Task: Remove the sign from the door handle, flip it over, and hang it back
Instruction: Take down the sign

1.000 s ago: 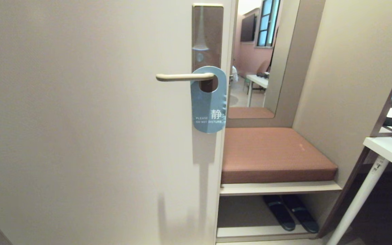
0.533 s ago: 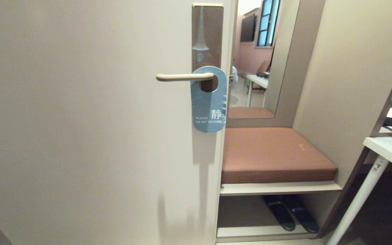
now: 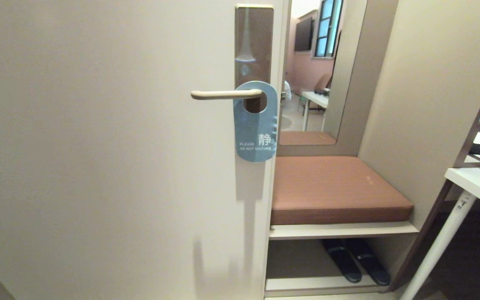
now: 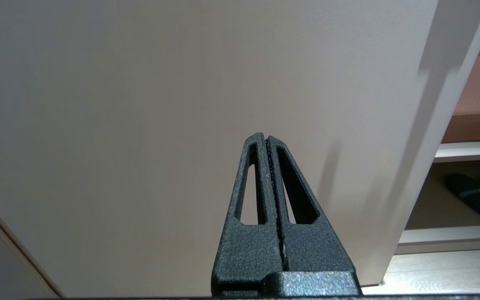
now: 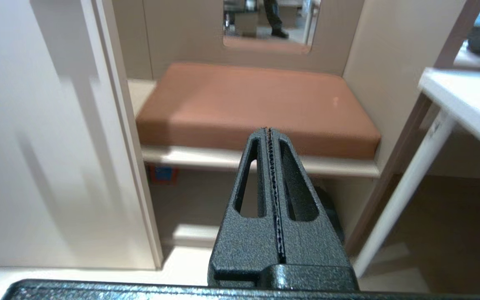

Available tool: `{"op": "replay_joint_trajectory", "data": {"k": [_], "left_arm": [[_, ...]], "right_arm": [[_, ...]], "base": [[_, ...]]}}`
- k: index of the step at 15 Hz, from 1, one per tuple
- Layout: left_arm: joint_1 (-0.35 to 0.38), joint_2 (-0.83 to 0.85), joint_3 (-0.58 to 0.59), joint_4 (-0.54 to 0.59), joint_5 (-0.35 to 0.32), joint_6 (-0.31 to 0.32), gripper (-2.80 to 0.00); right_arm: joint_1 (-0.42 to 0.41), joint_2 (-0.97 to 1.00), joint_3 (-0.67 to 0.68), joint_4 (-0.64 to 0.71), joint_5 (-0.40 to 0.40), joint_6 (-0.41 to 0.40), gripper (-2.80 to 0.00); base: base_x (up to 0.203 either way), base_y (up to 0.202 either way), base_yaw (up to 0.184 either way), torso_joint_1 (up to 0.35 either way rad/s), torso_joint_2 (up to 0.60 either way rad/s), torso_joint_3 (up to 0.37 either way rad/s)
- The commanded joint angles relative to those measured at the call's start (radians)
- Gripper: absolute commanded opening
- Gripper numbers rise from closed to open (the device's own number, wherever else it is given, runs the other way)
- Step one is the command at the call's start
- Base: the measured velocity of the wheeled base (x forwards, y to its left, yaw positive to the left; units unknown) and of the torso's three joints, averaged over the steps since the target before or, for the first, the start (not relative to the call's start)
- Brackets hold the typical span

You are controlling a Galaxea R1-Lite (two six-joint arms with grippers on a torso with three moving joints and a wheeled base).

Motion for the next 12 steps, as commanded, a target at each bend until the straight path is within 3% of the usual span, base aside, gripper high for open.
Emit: {"op": "replay_joint_trajectory", "data": {"k": [1,7,9,12], "left_arm": [[0.0,0.0,0.0,0.0,0.0,0.0,-2.8],[0.0,0.0,0.0,0.0,0.0,0.0,-2.8],[0.0,0.0,0.0,0.0,0.0,0.0,-2.8],[0.001,0.0,0.0,0.0,0.001,0.0,-2.8]], "right_arm": [[0.003,0.234,-0.081,-0.073,-0.001,0.005,-2.8],[0.006,0.662,-0.367,-0.264,0.024,0.015,-2.8],[0.006,0.767,-0.457,-0.293,0.103,0.013,-2.8],[0.024,0.863,-0.525,-0.305,0.335,-0.01,-2.8]], "base": [[0.0,0.0,0.0,0.0,0.0,0.0],[0.0,0.0,0.0,0.0,0.0,0.0],[0.0,0.0,0.0,0.0,0.0,0.0],[0.0,0.0,0.0,0.0,0.0,0.0]]}}
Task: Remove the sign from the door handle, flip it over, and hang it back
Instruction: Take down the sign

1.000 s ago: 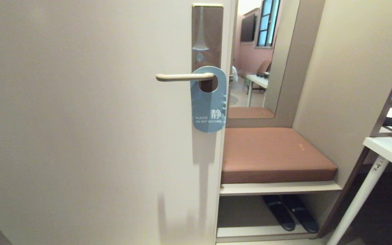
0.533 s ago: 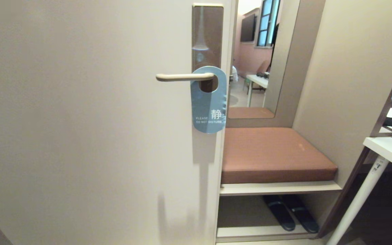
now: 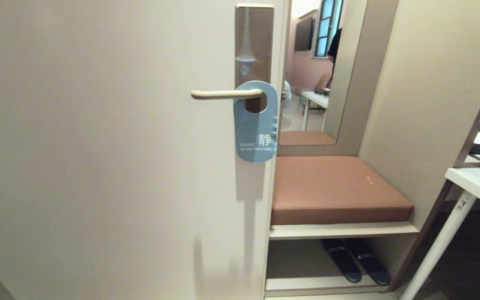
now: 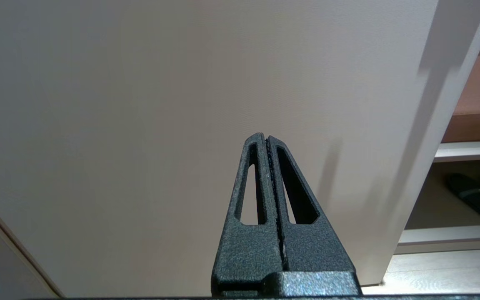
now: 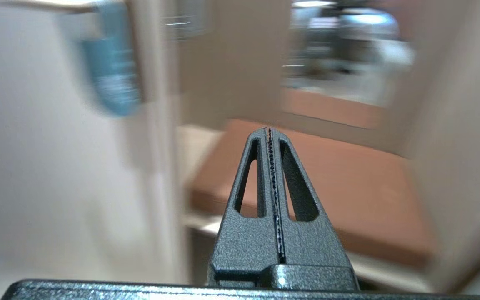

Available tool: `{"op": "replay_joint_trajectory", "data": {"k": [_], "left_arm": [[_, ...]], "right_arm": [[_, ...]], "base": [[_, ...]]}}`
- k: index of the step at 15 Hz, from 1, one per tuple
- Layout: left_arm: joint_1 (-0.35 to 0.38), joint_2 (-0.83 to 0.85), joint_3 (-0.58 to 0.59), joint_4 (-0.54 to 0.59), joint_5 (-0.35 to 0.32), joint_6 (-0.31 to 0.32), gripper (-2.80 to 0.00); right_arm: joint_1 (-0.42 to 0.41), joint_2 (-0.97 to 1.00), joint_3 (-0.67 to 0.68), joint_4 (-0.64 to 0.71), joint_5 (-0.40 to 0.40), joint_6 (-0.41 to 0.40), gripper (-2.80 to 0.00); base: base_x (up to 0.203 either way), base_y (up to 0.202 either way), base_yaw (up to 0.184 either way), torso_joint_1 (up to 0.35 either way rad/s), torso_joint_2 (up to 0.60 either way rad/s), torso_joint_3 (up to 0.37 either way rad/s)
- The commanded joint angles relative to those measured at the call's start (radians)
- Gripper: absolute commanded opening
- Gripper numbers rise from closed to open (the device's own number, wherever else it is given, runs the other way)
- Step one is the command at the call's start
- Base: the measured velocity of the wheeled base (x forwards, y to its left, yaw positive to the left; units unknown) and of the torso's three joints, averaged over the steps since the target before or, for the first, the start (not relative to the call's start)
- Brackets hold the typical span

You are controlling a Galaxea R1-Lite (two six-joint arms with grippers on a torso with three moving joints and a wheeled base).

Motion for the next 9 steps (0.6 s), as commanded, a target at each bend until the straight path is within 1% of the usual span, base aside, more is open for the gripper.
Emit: {"op": "replay_joint_trajectory", "data": {"k": [1,2,5,7,9], "left_arm": [[0.0,0.001,0.0,0.0,0.001,0.0,-2.8],[0.002,0.001,0.0,0.0,0.001,0.0,-2.8],[0.0,0.001,0.0,0.0,0.0,0.0,-2.8],[0.001,0.001,0.0,0.0,0.001,0.0,-2.8],[0.0,0.001,0.0,0.0,0.001,0.0,-2.8]], "right_arm": [[0.024,0.135,-0.049,-0.002,0.156,-0.006,-2.8],[0.04,0.173,-0.062,-0.002,0.196,-0.009,-2.8],[0.102,0.291,-0.096,-0.022,0.279,-0.025,-2.8],[0.135,0.363,-0.102,-0.095,0.318,-0.025,-2.8],[0.141,0.431,-0.099,-0.188,0.361,-0.022,-2.8]], "base": [[0.0,0.0,0.0,0.0,0.0,0.0],[0.0,0.0,0.0,0.0,0.0,0.0],[0.0,0.0,0.0,0.0,0.0,0.0],[0.0,0.0,0.0,0.0,0.0,0.0],[0.0,0.0,0.0,0.0,0.0,0.0]]}}
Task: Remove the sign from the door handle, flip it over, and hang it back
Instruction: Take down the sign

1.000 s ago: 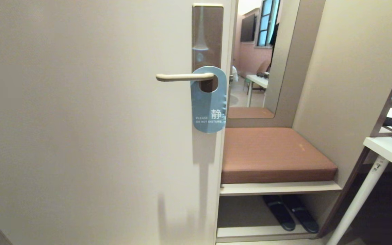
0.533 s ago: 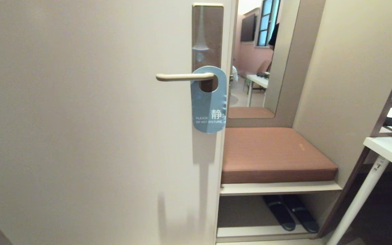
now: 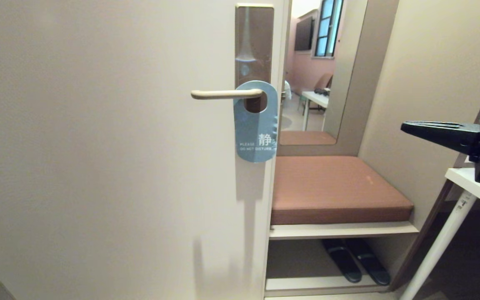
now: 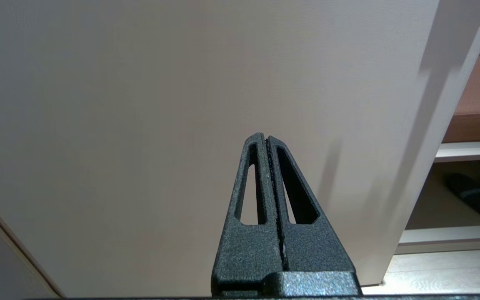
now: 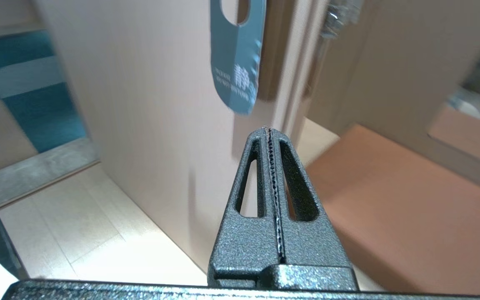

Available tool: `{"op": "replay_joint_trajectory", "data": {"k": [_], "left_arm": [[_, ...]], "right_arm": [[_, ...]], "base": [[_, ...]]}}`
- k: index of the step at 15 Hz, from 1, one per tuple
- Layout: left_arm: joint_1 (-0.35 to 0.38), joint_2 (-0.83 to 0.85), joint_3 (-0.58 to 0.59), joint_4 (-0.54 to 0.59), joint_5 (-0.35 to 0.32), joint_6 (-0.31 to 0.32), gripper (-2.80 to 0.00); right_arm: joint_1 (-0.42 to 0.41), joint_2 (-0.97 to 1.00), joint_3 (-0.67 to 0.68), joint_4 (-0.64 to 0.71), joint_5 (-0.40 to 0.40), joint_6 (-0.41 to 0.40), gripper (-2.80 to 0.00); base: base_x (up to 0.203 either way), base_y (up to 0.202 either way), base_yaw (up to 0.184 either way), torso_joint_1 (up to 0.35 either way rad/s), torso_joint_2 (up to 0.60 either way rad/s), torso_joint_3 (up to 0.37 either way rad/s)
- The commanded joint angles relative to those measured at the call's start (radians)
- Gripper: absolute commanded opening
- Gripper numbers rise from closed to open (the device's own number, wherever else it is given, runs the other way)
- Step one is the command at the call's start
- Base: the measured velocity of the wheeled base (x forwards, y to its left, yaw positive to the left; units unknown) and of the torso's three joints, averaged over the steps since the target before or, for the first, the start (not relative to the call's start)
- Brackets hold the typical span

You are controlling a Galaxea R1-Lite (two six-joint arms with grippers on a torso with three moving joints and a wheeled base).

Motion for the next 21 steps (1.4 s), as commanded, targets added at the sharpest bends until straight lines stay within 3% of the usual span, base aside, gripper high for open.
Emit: {"op": "replay_joint_trajectory", "data": {"k": [1,5,7,9,11,21], "left_arm": [[0.001,0.001,0.0,0.0,0.001,0.0,-2.8],[0.001,0.001,0.0,0.0,0.0,0.0,-2.8],[0.001,0.001,0.0,0.0,-0.001,0.0,-2.8],[0.001,0.001,0.0,0.0,0.001,0.0,-2.8],[0.0,0.001,0.0,0.0,0.001,0.0,-2.8],[0.0,0.001,0.0,0.0,0.001,0.0,-2.8]], "right_arm": [[0.009,0.122,0.004,-0.096,0.031,0.002,-2.8],[0.01,0.242,0.007,-0.22,0.074,0.006,-2.8],[0.01,0.299,0.002,-0.301,0.162,0.005,-2.8],[0.01,0.339,-0.009,-0.319,0.284,0.004,-2.8],[0.013,0.377,-0.014,-0.335,0.354,-0.001,-2.8],[0.107,0.559,-0.129,-0.481,0.393,-0.001,-2.8]], "base": [[0.0,0.0,0.0,0.0,0.0,0.0],[0.0,0.0,0.0,0.0,0.0,0.0],[0.0,0.0,0.0,0.0,0.0,0.0],[0.0,0.0,0.0,0.0,0.0,0.0],[0.0,0.0,0.0,0.0,0.0,0.0],[0.0,0.0,0.0,0.0,0.0,0.0]]}}
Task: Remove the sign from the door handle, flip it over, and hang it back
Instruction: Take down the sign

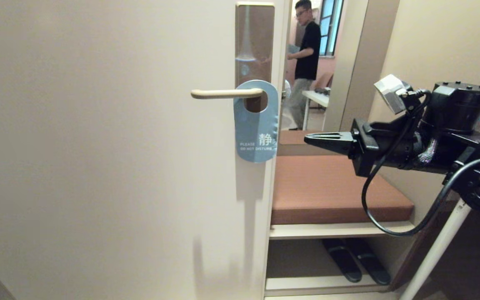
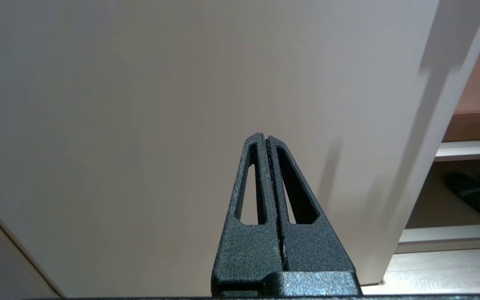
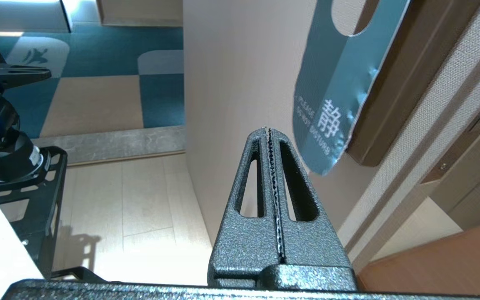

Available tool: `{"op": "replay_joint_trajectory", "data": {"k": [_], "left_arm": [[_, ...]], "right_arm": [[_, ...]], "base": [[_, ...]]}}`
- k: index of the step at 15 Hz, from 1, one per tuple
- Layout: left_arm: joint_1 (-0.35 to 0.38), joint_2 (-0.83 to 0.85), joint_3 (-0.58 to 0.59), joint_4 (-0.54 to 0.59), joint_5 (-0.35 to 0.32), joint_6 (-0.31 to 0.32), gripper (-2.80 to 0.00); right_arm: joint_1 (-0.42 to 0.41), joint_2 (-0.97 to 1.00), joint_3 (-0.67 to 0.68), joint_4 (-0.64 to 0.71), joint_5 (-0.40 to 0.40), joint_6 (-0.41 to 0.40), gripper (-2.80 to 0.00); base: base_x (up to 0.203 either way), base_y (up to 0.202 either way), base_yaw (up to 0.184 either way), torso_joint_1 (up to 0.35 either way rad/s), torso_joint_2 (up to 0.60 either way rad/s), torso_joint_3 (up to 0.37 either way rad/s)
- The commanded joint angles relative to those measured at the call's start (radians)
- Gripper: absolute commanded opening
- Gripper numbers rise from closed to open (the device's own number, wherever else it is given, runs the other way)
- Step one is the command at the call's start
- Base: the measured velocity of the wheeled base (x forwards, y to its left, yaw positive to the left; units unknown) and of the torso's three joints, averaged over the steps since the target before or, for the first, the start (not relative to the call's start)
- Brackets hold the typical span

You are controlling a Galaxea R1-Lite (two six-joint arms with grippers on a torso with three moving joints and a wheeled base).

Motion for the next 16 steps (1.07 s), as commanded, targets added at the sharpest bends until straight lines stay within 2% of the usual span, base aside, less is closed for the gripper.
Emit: {"op": "replay_joint_trajectory", "data": {"k": [1,6,9,16], "left_arm": [[0.0,0.001,0.0,0.0,0.0,0.0,-2.8],[0.001,0.001,0.0,0.0,0.0,0.0,-2.8],[0.001,0.001,0.0,0.0,0.0,0.0,-2.8],[0.0,0.001,0.0,0.0,0.0,0.0,-2.8]], "right_arm": [[0.007,0.055,-0.032,-0.006,0.017,-0.001,-2.8],[0.005,0.132,-0.102,-0.007,0.034,-0.003,-2.8],[-0.015,0.182,-0.144,-0.006,0.108,-0.001,-2.8],[-0.073,0.299,-0.272,-0.001,0.155,0.004,-2.8]], "base": [[0.0,0.0,0.0,0.0,0.0,0.0],[0.0,0.0,0.0,0.0,0.0,0.0],[0.0,0.0,0.0,0.0,0.0,0.0],[0.0,0.0,0.0,0.0,0.0,0.0]]}}
